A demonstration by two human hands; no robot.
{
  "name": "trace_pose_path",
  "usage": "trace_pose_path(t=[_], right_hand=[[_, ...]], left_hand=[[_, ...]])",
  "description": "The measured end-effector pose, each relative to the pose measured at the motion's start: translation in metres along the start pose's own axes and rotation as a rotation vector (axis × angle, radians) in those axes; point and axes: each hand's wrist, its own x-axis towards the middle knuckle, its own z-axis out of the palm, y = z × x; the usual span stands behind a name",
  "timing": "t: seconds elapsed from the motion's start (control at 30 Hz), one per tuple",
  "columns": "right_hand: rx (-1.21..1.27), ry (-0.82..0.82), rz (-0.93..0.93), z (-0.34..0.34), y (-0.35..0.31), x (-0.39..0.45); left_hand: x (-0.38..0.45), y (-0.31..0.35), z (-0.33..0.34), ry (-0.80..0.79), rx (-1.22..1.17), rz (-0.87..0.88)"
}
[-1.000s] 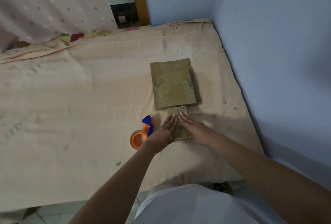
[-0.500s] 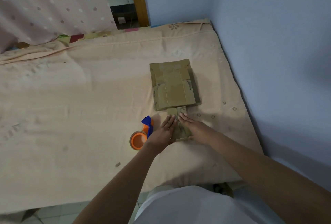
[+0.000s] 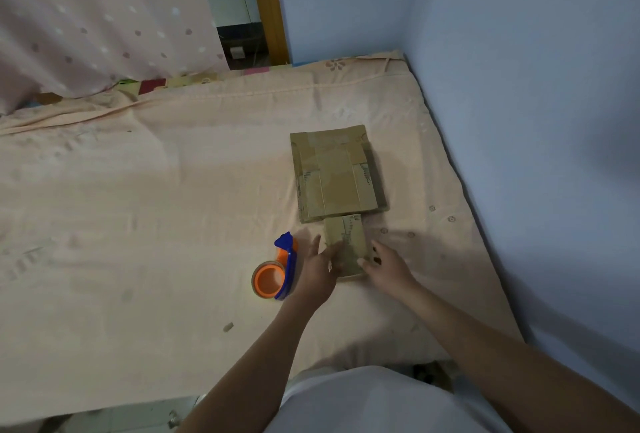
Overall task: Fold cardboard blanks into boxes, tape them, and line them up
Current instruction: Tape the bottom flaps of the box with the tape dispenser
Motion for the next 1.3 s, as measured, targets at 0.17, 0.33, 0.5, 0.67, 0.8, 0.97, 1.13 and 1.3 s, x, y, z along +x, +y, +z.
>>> trace_pose_path(t=[0.17,0.33,0.5,0.67,0.8,0.97,1.13,1.3], right_hand=[[0.264,0.054,0.245,0.004,0.000,-0.006],[0.558,0.125,0.547,0.010,-0.002,-0.027],[0.960,-0.016,0.706,0.018,-0.008,-0.039],[1.053,-0.033,0.684,0.012,-0.025,-0.039],[1.067,-0.015,0.693,0.007,-0.026,-0.038],[1.064,0.066,0.671,0.001,-0.030,-0.034],[0.937,0.063,0.675,-0.005,-0.029,-0.030],[0.736,0.120,0.656,-0.003,-0.035,-0.031]], left_hand=[[-0.006,0.010,0.001,0.007,-0.338,-0.107],[0.011,0.009,-0.007,0.010,-0.008,-0.027],[0.036,0.022,-0.033,-0.165,0.208,0.057],[0.054,0.017,-0.038,-0.244,0.354,0.126],[0.058,0.020,-0.041,-0.232,0.358,0.051],[0.050,0.017,-0.046,-0.093,0.105,-0.001],[0.027,0.002,-0.047,-0.030,-0.145,-0.143],[0.000,-0.010,-0.043,0.029,-0.211,-0.180]])
